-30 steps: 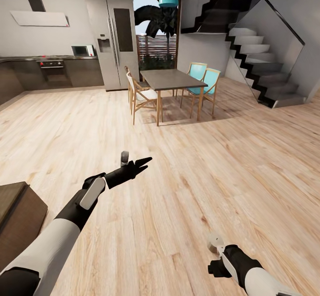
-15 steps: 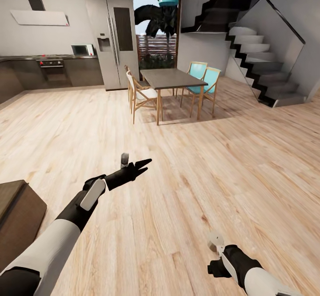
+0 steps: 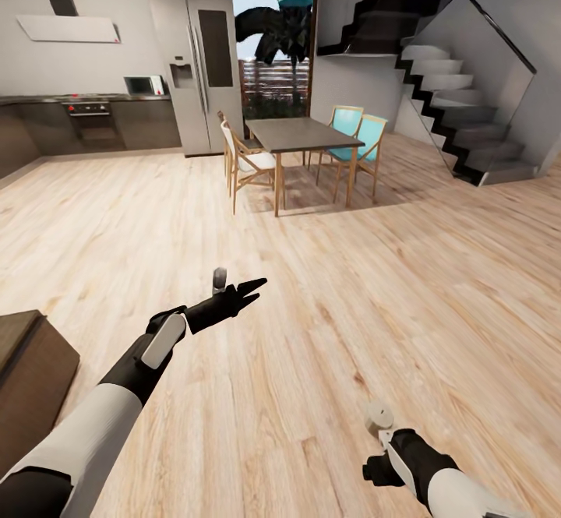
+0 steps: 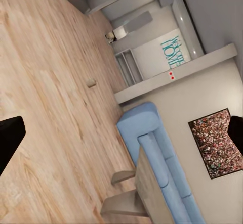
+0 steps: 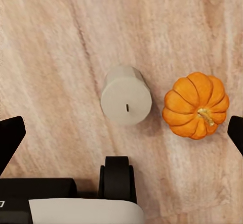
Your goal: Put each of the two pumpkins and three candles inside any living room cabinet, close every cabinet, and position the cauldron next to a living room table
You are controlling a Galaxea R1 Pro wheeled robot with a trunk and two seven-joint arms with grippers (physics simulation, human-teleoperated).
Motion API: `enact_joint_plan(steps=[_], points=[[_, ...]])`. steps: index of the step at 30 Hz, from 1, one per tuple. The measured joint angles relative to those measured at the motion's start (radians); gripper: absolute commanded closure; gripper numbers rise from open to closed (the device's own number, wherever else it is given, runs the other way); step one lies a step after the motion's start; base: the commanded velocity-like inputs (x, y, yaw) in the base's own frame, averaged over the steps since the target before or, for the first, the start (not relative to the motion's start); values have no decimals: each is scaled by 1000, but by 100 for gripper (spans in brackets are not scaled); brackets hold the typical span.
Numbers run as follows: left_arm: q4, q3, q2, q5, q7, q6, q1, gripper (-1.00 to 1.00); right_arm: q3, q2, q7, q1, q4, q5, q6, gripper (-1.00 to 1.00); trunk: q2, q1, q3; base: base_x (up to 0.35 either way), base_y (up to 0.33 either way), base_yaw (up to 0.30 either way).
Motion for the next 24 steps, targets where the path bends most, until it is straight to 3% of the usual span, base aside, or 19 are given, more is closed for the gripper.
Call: enact_joint_plan(steps=[10,24], points=[[1,0,0,0,0,0,0,-100,0,-2,-1,3,1,-2,0,-100,-70,38,-31,0,0,-246],[2,0,-1,0,1,0,0,-100,-2,-5,-2,3,0,0,0,-100,-168,92,-75,0,0,-20]])
